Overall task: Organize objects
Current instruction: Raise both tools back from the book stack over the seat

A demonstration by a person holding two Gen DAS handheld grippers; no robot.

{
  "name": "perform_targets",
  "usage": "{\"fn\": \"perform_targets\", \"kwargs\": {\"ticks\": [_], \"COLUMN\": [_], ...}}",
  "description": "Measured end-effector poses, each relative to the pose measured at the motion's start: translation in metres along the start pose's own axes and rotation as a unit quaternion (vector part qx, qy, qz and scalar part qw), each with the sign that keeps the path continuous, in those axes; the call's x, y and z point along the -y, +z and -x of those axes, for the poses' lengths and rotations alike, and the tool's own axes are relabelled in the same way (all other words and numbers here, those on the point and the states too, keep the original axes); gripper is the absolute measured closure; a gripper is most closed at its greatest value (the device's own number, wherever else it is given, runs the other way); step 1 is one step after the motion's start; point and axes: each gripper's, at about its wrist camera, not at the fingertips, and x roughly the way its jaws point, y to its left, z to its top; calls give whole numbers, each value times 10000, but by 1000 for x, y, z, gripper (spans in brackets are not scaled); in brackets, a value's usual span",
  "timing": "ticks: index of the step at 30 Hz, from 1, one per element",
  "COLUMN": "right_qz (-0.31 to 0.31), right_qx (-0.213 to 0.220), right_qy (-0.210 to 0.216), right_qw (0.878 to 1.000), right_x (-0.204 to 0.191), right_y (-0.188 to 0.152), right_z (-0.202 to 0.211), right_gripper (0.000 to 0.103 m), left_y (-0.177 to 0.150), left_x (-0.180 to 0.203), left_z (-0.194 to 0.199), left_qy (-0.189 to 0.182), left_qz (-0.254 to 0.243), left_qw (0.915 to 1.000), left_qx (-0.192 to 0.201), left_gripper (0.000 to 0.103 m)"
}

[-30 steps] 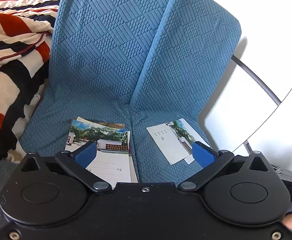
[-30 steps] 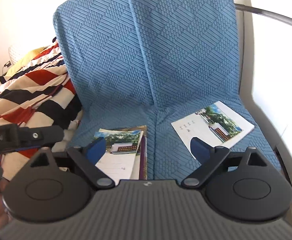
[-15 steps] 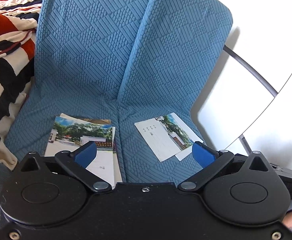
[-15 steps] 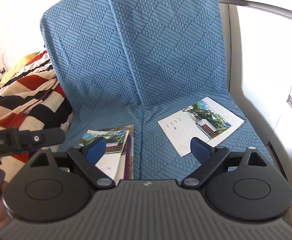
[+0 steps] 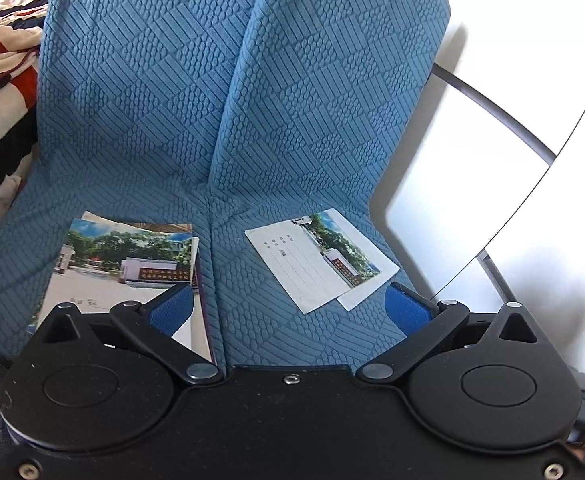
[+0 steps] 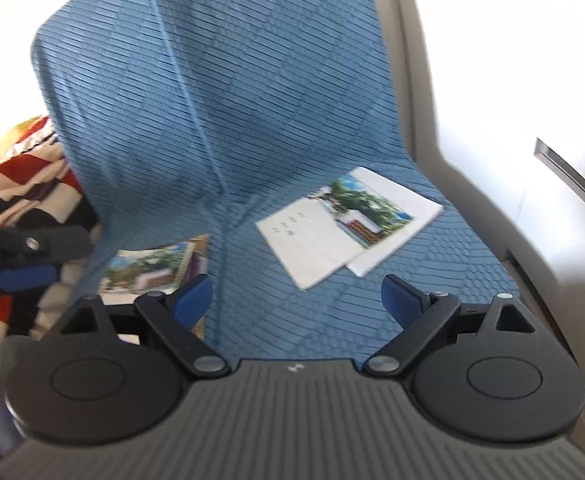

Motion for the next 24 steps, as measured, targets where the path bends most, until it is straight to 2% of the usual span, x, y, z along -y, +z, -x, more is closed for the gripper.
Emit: {"fn": "perform_targets", "kwargs": {"ticks": [10,24], "right_qz": [-521,-1134], "right_qx": [81,461], "right_qy": [-292,-397], "right_qw": [9982,9917], "right_x": [32,51], "right_y": [-19,-9], "right_z": [-30,-61], "right_gripper": [10,10], "left_y": [-8,-4], "left_x": [5,3], "left_z": [-36,-78], "left_qy": [252,312], "left_qz": [-68,27], "left_qw": [9996,9995], "left_qx": [-91,-101], "left_gripper": [1,1]}}
